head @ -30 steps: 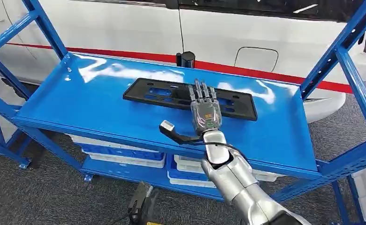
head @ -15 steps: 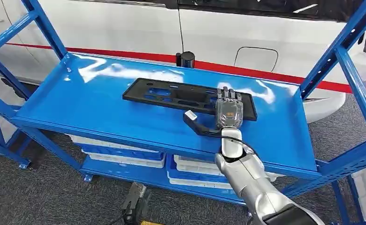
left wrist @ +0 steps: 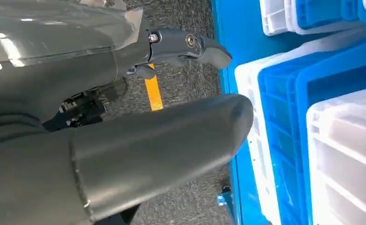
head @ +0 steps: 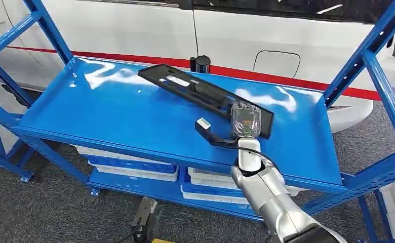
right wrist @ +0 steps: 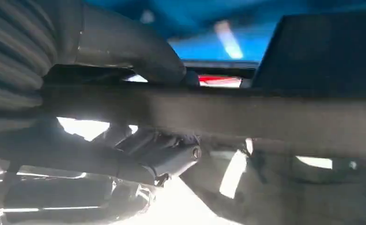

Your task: Take the parts from the cabinet and place them on the table.

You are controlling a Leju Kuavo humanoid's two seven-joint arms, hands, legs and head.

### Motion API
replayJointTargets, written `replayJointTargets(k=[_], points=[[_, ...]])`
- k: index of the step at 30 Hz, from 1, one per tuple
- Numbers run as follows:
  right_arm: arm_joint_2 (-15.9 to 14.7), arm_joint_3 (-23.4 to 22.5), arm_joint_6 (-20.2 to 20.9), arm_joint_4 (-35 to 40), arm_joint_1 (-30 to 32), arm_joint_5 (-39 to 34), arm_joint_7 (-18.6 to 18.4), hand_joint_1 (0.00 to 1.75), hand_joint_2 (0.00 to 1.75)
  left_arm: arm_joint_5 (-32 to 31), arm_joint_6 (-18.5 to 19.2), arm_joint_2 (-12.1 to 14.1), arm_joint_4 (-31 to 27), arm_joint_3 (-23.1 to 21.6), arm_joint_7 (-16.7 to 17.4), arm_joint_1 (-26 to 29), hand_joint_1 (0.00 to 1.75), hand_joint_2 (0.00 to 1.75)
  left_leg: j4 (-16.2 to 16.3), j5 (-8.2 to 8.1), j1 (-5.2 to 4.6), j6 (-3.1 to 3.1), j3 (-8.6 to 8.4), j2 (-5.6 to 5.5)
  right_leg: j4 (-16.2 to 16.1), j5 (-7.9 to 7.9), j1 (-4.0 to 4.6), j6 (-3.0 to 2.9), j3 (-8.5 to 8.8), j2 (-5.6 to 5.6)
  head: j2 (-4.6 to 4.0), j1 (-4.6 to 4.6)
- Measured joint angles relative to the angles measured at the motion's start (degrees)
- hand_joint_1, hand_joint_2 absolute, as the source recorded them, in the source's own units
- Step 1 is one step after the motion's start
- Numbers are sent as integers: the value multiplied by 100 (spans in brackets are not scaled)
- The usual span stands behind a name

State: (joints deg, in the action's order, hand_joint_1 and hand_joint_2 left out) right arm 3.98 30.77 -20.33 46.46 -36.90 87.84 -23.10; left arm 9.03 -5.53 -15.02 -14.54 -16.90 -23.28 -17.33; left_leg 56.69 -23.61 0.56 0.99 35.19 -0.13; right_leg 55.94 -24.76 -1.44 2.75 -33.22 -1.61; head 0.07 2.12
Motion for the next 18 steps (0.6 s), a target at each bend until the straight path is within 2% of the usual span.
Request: replayJointTargets(k=[8,18], points=[[2,92,-35,588,44,2,260,175,175,22,-4,-9,0,-2,-99,-1,0,0,0,0,0,0,0,-1,0,0,0,0,-2,0,0,2],[-24,92,41,1332,82,2,313,175,175,18,-7,-28,0,-7,-112,-2,0,0,0,0,0,0,1,-1,-1,0,-1,0,-3,0,0,2]])
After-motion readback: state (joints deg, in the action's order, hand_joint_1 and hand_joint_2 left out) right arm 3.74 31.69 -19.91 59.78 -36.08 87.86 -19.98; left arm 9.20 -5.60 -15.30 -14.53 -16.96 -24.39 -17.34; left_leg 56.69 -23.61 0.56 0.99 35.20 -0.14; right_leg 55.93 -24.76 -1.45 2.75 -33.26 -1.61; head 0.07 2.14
